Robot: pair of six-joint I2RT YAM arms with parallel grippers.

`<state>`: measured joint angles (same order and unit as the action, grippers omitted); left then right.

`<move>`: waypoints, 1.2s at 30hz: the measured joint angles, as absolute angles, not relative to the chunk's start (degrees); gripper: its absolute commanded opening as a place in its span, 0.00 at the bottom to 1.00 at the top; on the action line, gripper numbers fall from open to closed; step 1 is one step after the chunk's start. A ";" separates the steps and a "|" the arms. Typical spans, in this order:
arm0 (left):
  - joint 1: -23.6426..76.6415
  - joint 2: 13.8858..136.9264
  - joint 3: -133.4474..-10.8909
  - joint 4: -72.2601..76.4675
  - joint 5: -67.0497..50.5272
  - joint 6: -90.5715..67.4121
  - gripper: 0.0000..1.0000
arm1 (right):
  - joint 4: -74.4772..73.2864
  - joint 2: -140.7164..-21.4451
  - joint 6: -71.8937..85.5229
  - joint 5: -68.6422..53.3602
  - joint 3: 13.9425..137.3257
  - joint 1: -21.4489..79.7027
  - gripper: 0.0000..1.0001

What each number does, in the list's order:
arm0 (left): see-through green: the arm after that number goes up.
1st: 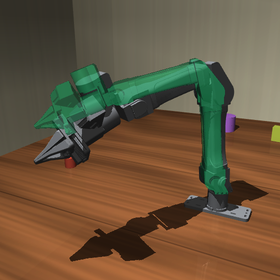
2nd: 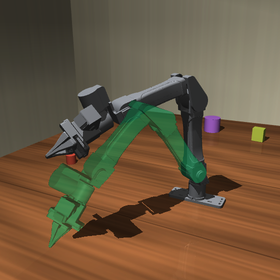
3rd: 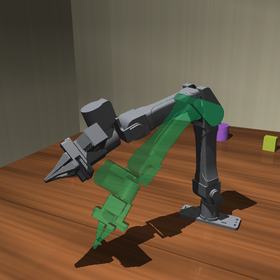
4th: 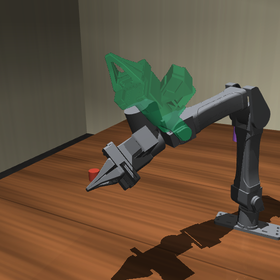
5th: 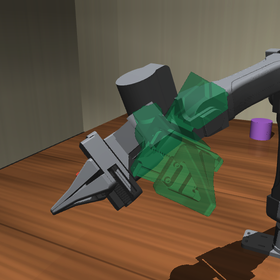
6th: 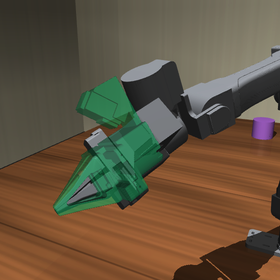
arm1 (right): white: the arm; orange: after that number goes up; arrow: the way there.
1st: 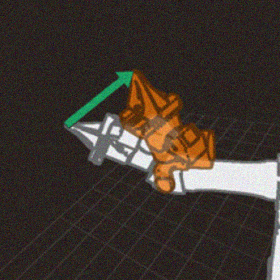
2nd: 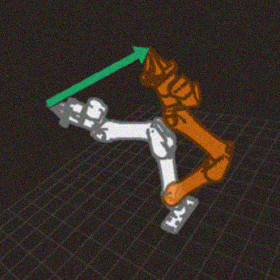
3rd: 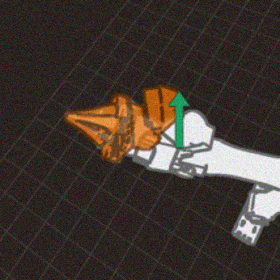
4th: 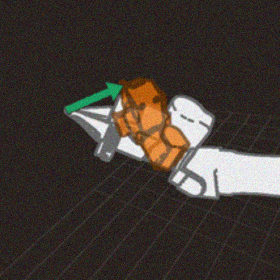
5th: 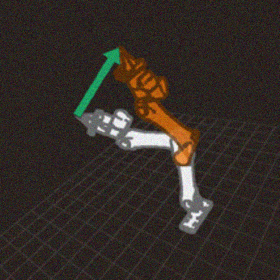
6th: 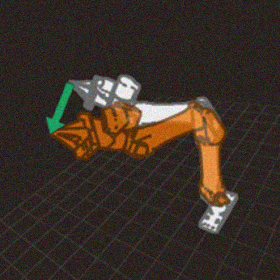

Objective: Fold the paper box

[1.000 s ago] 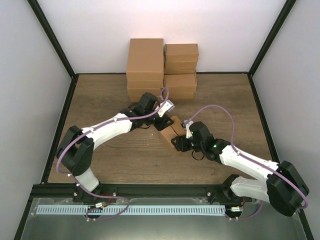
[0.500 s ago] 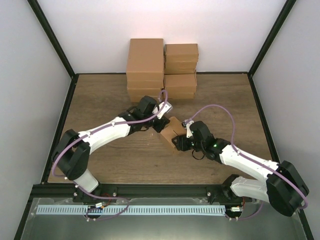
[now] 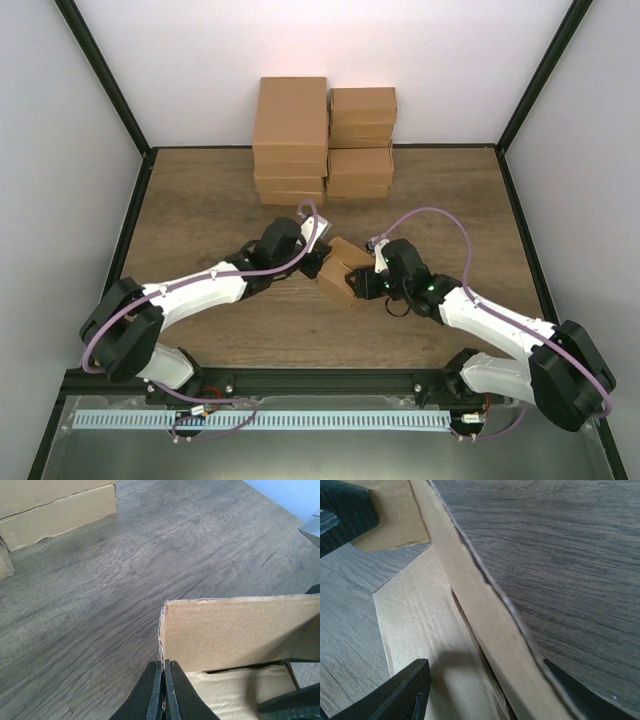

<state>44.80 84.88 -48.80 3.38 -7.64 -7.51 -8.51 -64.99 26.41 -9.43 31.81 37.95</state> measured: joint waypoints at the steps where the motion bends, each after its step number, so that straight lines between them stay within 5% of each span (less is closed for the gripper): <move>1: 44.82 84.25 -47.72 4.36 -7.35 -7.97 0.04 | -8.51 -64.99 26.41 -9.45 31.81 37.93 0.59; 15: 46.44 78.63 -38.61 12.38 -3.53 -14.24 0.04 | -8.47 -67.31 26.41 -10.24 33.19 37.52 0.57; 24: 51.70 76.90 -34.44 17.10 4.51 -18.94 0.04 | -9.43 -66.85 26.94 -9.28 33.28 37.19 0.79; 36: 55.37 77.67 -35.22 16.53 9.43 -20.75 0.04 | -18.85 -60.40 26.74 -5.85 35.24 37.21 0.83</move>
